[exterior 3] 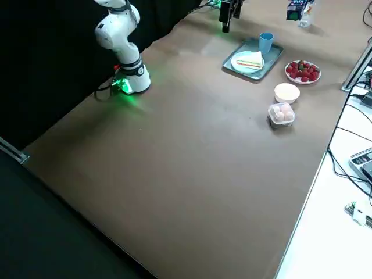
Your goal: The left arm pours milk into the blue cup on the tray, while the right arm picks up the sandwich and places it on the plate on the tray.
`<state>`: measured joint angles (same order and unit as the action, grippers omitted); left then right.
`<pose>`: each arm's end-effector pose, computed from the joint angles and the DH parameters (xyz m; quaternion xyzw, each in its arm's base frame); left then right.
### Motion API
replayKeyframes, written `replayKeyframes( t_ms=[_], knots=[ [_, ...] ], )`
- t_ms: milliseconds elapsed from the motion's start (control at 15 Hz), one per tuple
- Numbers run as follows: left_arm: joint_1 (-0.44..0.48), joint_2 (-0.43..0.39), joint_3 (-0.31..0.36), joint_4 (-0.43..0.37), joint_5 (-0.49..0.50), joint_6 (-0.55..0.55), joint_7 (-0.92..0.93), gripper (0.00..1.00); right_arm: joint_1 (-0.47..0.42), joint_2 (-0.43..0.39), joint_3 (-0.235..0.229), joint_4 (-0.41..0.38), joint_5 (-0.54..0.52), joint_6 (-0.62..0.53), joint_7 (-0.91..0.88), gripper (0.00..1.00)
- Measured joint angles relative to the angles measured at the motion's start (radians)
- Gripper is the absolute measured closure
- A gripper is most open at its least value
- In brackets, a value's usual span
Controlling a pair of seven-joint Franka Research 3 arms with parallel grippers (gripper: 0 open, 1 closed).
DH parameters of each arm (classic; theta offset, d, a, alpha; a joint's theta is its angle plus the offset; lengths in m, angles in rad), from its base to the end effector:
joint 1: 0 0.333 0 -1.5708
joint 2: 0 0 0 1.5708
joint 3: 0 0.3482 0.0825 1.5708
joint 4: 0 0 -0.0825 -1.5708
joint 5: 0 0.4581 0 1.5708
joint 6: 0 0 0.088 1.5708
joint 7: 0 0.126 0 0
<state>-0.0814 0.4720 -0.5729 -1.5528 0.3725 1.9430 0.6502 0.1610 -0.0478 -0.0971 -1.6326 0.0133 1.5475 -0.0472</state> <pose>0.6500 -0.3903 0.3922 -0.7667 0.6402 0.0000 0.0486 0.6070 0.0392 0.6315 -0.9982 -0.0556 0.0188 0.0088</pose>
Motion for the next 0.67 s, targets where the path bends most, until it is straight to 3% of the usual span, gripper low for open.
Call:
replayKeyframes(
  t_ms=[267, 667],
  knots=[
    [-0.169, 0.027, 0.127, 0.028, 0.022, -0.028, -0.001, 0.49, 0.000, 0.000, -0.001, 0.000, 0.000, 0.000, 0.000, 0.00],
    [-0.208, 0.039, 0.143, 0.030, 0.034, -0.144, 0.176, 0.52, 0.000, 0.000, -0.001, 0.000, 0.000, 0.006, 0.000, 0.00]
  ],
)
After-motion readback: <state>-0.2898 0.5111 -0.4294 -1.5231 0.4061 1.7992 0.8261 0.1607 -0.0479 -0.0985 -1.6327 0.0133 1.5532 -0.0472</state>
